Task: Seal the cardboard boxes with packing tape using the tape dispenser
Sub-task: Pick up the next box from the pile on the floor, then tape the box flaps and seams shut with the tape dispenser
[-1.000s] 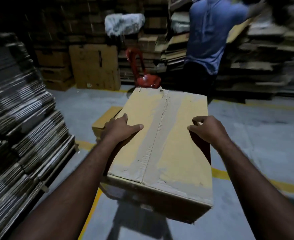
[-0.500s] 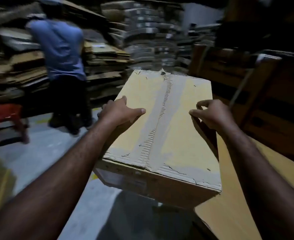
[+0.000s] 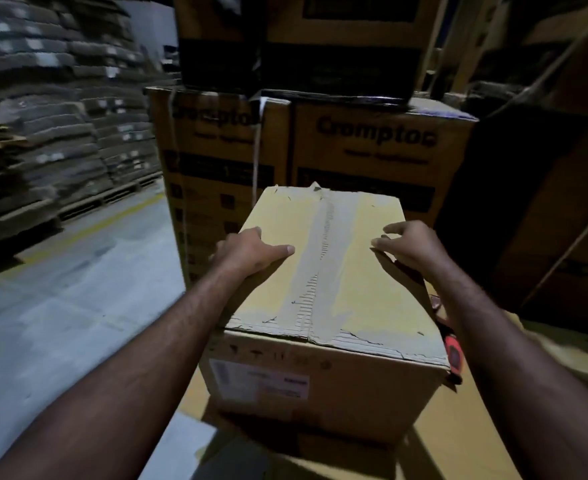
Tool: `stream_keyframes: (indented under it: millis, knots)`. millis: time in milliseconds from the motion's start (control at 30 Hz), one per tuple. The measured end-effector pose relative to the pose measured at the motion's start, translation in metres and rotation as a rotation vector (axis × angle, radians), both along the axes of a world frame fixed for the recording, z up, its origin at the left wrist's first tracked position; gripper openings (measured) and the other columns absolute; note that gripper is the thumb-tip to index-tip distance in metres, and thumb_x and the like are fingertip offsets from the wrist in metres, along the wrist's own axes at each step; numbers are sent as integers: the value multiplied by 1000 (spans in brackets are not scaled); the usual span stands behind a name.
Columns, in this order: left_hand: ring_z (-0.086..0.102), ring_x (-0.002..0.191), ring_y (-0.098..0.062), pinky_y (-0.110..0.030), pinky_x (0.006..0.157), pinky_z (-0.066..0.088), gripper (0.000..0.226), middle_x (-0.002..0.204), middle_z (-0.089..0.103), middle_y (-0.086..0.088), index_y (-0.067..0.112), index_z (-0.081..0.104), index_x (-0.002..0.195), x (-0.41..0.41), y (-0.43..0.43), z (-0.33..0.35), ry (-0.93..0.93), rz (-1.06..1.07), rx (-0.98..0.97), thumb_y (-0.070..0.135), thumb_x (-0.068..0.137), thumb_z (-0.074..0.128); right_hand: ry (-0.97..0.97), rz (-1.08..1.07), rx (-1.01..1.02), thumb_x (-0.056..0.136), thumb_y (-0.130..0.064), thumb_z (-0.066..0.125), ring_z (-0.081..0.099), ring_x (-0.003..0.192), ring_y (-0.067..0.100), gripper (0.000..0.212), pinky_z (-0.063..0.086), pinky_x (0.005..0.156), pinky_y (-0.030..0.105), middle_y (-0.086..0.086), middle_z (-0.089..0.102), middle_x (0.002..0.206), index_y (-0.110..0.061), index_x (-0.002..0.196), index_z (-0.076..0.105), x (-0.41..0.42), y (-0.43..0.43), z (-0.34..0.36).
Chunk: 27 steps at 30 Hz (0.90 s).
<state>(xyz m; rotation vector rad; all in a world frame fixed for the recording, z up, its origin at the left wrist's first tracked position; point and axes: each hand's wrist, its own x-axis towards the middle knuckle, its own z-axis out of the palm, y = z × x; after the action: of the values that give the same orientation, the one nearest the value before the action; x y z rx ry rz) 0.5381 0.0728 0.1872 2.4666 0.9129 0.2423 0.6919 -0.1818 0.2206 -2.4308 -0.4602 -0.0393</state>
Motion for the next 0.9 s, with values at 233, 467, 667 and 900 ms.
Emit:
stream_keyframes:
  millis: [233, 467, 667, 900]
  knots:
    - [58, 111, -33, -53, 97, 48, 70, 120, 65, -5, 30, 59, 107, 76, -13, 7, 61, -32, 54, 87, 66, 58, -30, -21, 3, 85, -45, 74, 61, 118, 24, 49, 53, 93, 36, 6, 66, 130, -16, 124, 69, 74, -20, -27]
    - [60, 108, -29, -45, 94, 51, 69, 123, 64, -6, 21, 62, 122, 107, -16, 20, 99, -108, 82, 77, 82, 59, -47, -71, 34, 84, -48, 72, 65, 108, 22, 48, 57, 90, 42, 5, 69, 123, -17, 121, 71, 114, -24, -26]
    - [53, 124, -32, -38, 92, 44, 76, 149, 46, -17, 10, 45, 145, 123, -33, 40, 483, -385, 206, 69, 97, 41, 59, -131, 237, 89, -45, 68, 65, 105, 23, 46, 58, 87, 42, 3, 67, 122, -20, 127, 67, 114, -48, -45]
    - [-12, 157, -26, -68, 118, 4, 82, 170, -11, 8, 35, 5, 163, 149, -65, 20, 386, -739, 325, 75, 96, 31, 227, -525, 244, 89, -22, 62, 61, 71, 31, 19, 53, 67, 40, 14, 69, 81, -9, 74, 65, 102, -111, -123]
